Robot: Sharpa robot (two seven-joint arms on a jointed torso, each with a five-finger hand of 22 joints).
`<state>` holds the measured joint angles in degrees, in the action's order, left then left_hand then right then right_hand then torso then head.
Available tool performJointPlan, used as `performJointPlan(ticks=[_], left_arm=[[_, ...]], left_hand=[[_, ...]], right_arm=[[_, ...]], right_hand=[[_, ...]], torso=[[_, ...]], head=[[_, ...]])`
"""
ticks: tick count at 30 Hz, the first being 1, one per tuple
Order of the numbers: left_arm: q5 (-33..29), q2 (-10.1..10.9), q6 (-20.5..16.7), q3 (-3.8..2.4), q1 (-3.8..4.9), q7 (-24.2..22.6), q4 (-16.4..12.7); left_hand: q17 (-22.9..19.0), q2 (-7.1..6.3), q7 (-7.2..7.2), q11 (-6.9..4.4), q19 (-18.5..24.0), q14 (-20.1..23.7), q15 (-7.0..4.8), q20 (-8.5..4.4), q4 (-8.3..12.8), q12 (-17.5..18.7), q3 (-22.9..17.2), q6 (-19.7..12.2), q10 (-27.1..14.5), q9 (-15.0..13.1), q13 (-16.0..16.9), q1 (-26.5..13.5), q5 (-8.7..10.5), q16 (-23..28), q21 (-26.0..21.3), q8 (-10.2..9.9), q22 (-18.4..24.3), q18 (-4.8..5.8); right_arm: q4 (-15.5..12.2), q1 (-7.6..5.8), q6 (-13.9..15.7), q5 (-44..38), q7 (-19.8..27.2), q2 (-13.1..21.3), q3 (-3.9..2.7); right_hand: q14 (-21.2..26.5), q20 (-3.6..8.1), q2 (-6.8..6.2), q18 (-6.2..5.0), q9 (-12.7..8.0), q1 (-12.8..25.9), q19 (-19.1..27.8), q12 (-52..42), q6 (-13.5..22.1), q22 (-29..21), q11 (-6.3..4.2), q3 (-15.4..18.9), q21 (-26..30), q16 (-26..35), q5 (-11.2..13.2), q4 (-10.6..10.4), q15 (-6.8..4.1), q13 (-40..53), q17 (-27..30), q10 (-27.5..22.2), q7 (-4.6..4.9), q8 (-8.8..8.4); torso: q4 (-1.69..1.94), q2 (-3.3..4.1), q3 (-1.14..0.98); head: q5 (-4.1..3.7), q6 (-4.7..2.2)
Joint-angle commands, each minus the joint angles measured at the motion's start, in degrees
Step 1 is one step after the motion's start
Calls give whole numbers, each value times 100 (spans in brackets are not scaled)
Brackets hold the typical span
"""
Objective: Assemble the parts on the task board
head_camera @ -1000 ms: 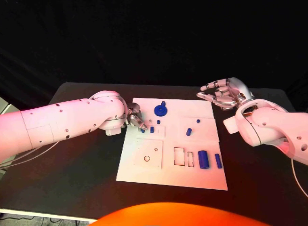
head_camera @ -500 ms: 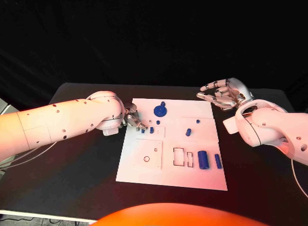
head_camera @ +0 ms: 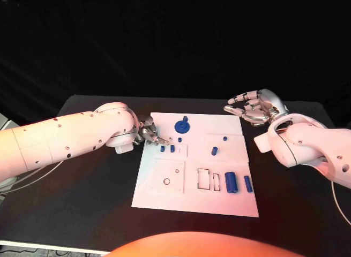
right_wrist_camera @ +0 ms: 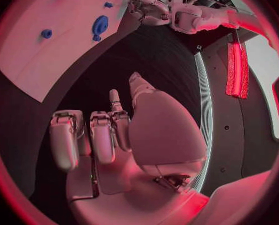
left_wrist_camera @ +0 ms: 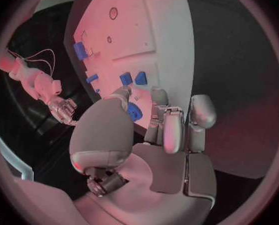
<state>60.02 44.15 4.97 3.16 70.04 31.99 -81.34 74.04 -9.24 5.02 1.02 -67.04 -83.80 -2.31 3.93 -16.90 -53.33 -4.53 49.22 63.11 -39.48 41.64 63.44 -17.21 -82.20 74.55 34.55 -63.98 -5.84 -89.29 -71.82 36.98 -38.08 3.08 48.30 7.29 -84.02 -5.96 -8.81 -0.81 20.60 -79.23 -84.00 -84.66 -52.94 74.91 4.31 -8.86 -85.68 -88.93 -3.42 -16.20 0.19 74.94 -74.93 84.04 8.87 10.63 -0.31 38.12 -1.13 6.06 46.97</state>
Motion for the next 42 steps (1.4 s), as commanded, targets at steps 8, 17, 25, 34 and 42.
performJointPlan(ticks=[8, 17, 25, 34, 42], left_arm=[[-709, 26, -1185, -17, 4, -1471, -55], [634, -87, -2335, 71, -93, -3104, -60], [1665, -301, -2227, 107, -209, -3234, 56], [2292, -519, -1638, 118, -248, -2844, 229], [2497, -630, -1228, 120, -251, -2531, 311]], left_hand=[[-2889, 337, 528, 536, 1958, 1881, 497, 474, 14, 859, 473, -1163, -1566, 633, -1066, 1196, 108, 1791, -1733, -321, 1974, -451], [-3735, -213, 516, 622, 1999, 2450, 561, 555, 32, 1633, -947, -1185, -1862, 1559, -2317, 2599, 125, 2346, -2326, -432, 2299, -456], [-3824, -469, 407, 635, 1948, 2350, 577, 562, 44, 1753, -1478, -806, -1813, 1991, -2711, 2517, 150, 2037, -2198, -583, 2166, -462], [-3776, -616, 339, 603, 1845, 2127, 546, 526, 62, 1792, -1717, -521, -1647, 2204, -2915, 2433, 163, 1636, -1976, -765, 1998, -463], [-3424, -660, 347, 594, 1811, 1871, 541, 521, 61, 1812, -1721, -425, -1605, 2268, -2985, 2351, 168, 1306, -1881, -852, 1923, -464]], right_arm=[[-10, 4, -24, -56, 78, 27, -1], [-7, 6, -39, -65, 97, 63, -1], [3, 14, -47, -114, 107, 67, 0], [4, 21, -49, -145, 107, 59, 0], [8, 22, -43, -151, 109, 46, 0]], right_hand=[[-521, 13, 0, -34, 7, 45, -378, 31, 46, 1213, -21, 40, 33, 34, -1, -14, -31, 1082, -1223, 141, -4, 37], [-490, 14, 6, -67, 10, 34, -315, 117, 51, 1129, -22, 38, 166, 91, -3, -4, -32, 1017, -1112, 71, -6, 45], [-477, 15, 8, -78, 13, 22, -293, 164, 59, 1099, -23, 38, 214, 116, -3, 5, -33, 982, -1068, 34, -6, 54], [-476, 15, 10, -80, 13, 19, -289, 173, 61, 1094, -23, 37, 222, 118, -3, 6, -33, 975, -1067, 27, -6, 56], [-476, 15, 10, -80, 13, 19, -289, 173, 61, 1094, -23, 37, 222, 118, -3, 6, -33, 975, -1067, 27, -6, 56]], torso=[[5, 2, -4], [4, 9, 9], [-8, 11, 6], [-11, 13, 1], [-3, 10, -3]], head=[[-43, -28], [-81, -53], [-93, -68], [-96, -77], [-103, -66]])
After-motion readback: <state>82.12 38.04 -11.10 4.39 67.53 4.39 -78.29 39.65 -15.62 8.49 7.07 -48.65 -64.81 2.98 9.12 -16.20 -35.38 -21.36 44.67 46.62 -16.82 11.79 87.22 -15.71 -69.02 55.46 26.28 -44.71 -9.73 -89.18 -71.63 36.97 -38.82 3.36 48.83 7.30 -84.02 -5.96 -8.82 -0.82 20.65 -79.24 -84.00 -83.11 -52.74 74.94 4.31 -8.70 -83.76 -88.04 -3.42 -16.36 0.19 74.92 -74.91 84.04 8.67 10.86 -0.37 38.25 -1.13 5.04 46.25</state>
